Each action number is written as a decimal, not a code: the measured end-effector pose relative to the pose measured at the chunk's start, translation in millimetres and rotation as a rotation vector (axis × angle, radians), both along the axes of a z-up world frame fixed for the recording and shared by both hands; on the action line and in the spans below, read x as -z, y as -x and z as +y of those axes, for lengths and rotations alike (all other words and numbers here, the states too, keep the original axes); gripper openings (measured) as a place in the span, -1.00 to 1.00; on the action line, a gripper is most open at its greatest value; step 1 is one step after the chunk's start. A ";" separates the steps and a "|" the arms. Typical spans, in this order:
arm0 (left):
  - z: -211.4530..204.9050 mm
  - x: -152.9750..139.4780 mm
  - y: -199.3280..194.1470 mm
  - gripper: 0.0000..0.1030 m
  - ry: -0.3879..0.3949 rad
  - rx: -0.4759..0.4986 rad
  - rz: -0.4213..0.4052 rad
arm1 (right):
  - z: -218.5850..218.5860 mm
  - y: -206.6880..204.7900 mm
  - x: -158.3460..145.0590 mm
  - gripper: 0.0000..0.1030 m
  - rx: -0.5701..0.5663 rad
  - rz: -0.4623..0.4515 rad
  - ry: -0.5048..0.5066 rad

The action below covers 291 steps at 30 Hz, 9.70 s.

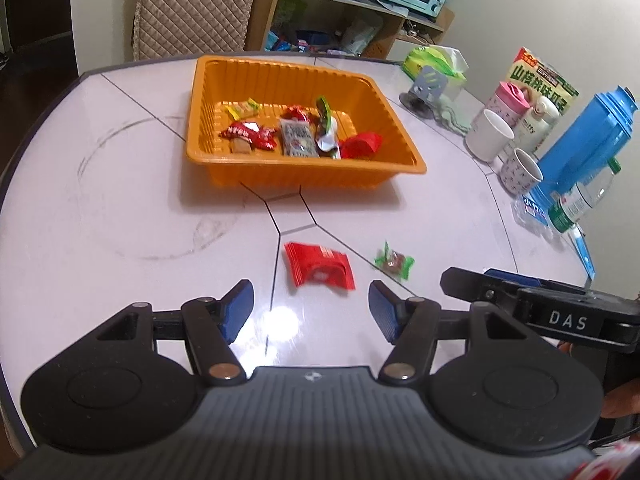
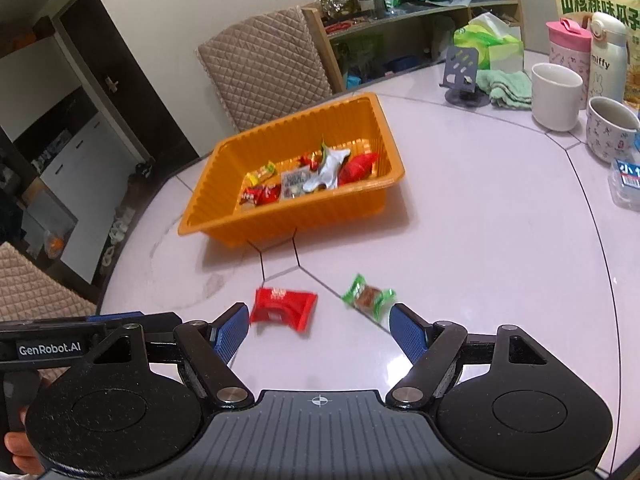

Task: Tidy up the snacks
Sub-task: 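Move both open grippers back toward the red pack and green candy on the table, then grasp the green-wrapped candy with the right gripper while the left grasps the red pack, then carry the green candy and red pack over the orange tray with both grippers, then open both grippers to drop the green candy and red pack into the tray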

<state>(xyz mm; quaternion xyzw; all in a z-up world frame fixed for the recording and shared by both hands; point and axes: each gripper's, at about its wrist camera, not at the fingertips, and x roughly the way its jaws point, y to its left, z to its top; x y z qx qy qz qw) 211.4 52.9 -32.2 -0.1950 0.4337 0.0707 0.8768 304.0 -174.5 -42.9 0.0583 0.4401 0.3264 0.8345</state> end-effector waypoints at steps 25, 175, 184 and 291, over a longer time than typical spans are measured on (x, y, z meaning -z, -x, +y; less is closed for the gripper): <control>-22.9 32.3 20.4 0.17 -0.002 0.051 0.078 | -8.4 32.4 36.2 0.50 -0.056 0.064 0.107; -3.2 77.1 -87.0 -0.54 -0.075 0.190 0.086 | 20.2 -42.4 82.9 -0.59 -0.183 -0.118 0.243; 8.7 45.8 -73.8 -0.55 -0.071 0.154 0.018 | 21.1 -46.2 54.0 -0.60 -0.176 -0.114 0.151; 139.0 18.3 -214.5 -0.05 -0.141 -0.086 -0.030 | 161.2 -220.2 6.2 0.04 -0.057 -0.074 -0.122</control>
